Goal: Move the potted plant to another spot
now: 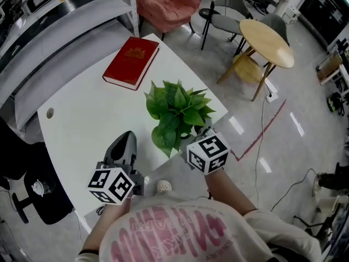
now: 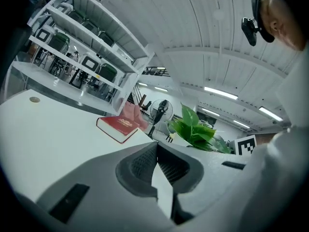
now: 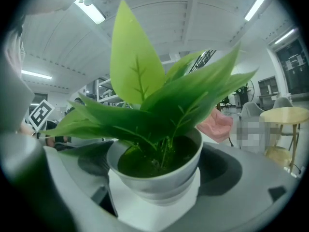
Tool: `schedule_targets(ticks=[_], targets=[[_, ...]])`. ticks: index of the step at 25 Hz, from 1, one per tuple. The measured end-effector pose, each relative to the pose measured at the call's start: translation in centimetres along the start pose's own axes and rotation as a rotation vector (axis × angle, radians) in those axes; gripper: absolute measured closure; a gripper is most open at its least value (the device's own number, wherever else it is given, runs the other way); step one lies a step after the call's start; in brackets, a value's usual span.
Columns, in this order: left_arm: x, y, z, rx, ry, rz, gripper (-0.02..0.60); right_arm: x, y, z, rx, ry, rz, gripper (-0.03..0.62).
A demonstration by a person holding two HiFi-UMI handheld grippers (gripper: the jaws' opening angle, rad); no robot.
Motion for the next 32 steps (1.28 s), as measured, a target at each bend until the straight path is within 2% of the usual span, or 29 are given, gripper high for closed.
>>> schedule_targets(ticks=[7, 17, 21, 27, 32], targets=[[1.6, -2.2, 0.2, 0.08, 0.052, -0.013, 0.578, -1.1, -3.1, -1.7, 0.053, -0.016, -0.005, 0.048], [2.6, -6.1, 0.1, 0.148, 0.121, 0.04, 0.578, -3.1, -6.5, -2.0, 0.115, -0.025, -0.039, 0.046], [2.1, -6.9, -1.3, 0.157, 0.093, 0.069, 0.578, -4.5, -7.5, -1.7, 0.126, -0.037, -0.071, 0.046], [0.2, -9.5, -3.9, 0.188, 0.035, 0.051, 0.578, -7.6, -9.7, 0.5, 0.121, -0.094, -0.098, 0.046], [-1.9, -10.2, -6.2, 0.22, -0.028, 0.043, 0.578, -10.1, -10.0, 3.0, 0.118, -0.16, -0.116, 0.046]])
Point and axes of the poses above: the fingertips, and each gripper's own axes: z forward along the fingers, x to its right, y out of its underside, the point moved 10 cm from there along -z, backward along the fingers, and after that the axes turned 7 degrees about z, right-handed, at the moved point
